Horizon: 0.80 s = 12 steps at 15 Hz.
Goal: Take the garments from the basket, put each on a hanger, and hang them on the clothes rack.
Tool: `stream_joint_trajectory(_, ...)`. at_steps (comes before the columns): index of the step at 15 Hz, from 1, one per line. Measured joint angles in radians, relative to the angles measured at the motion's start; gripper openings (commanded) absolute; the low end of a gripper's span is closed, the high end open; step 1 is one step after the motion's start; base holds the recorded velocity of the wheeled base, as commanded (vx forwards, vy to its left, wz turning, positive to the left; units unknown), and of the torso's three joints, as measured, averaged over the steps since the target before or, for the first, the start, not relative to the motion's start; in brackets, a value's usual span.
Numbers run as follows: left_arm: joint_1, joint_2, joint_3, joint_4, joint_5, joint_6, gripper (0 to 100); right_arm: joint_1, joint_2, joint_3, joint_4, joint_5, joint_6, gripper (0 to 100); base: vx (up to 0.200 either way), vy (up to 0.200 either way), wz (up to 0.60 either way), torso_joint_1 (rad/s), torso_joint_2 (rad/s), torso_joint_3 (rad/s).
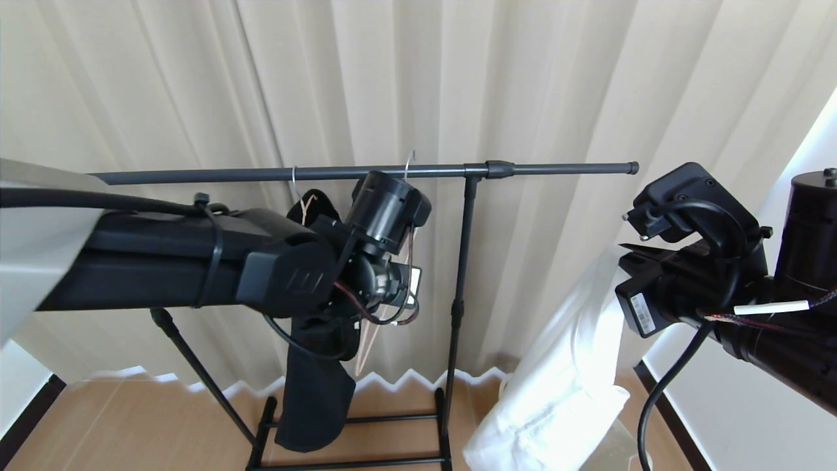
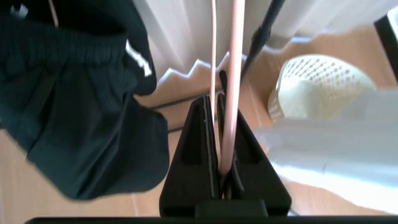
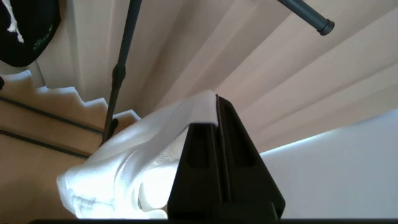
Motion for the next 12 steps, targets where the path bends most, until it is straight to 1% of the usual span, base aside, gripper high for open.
stream_joint_trajectory(1,-0.01,-0.045,0.076,-0.003,0.0,0.002,0,0.003,0.0,-0.003,-0.001,0.0,0.001,0,0.0,0.0,0.0,0.0,0.0,0.0)
stream_joint_trajectory(3,-0.033,-0.144,0.24,-0.048,-0.002,0.022,0,0.01,0.001,-0.009,-0.001,0.0,0.005,0,0.0,0.0,0.0,0.0,0.0,0.0)
stream_joint_trajectory(5,-0.046,-0.246,0.413,-0.139,-0.014,0.085,0,0.012,0.002,-0.016,-0.001,0.0,0.006,0,0.0,0.0,0.0,0.0,0.0,0.0)
stream_joint_trajectory(6,-0.05,-0.3,0.505,-0.203,-0.034,0.129,0,0.012,0.005,-0.021,-0.002,-0.001,0.01,0,0.0,0.0,0.0,0.0,0.0,0.0)
stream_joint_trajectory(8,-0.053,-0.4,0.669,-0.318,-0.108,0.224,0,0.012,0.018,-0.036,-0.001,-0.028,0.041,0,0.0,0.0,0.0,0.0,0.0,0.0)
stream_joint_trajectory(10,-0.053,-0.487,0.813,-0.431,-0.219,0.315,0,0.012,0.051,-0.065,-0.001,-0.099,0.08,0,0.0,0.0,0.0,0.0,0.0,0.0)
stream_joint_trajectory(11,-0.053,-0.518,0.862,-0.481,-0.264,0.343,0,0.011,0.074,-0.082,-0.001,-0.136,0.103,0,0.0,0.0,0.0,0.0,0.0,0.0)
stream_joint_trajectory(12,-0.052,-0.539,0.896,-0.514,-0.302,0.35,0,0.011,0.098,-0.101,-0.001,-0.169,0.123,0,0.0,0.0,0.0,0.0,0.0,0.0)
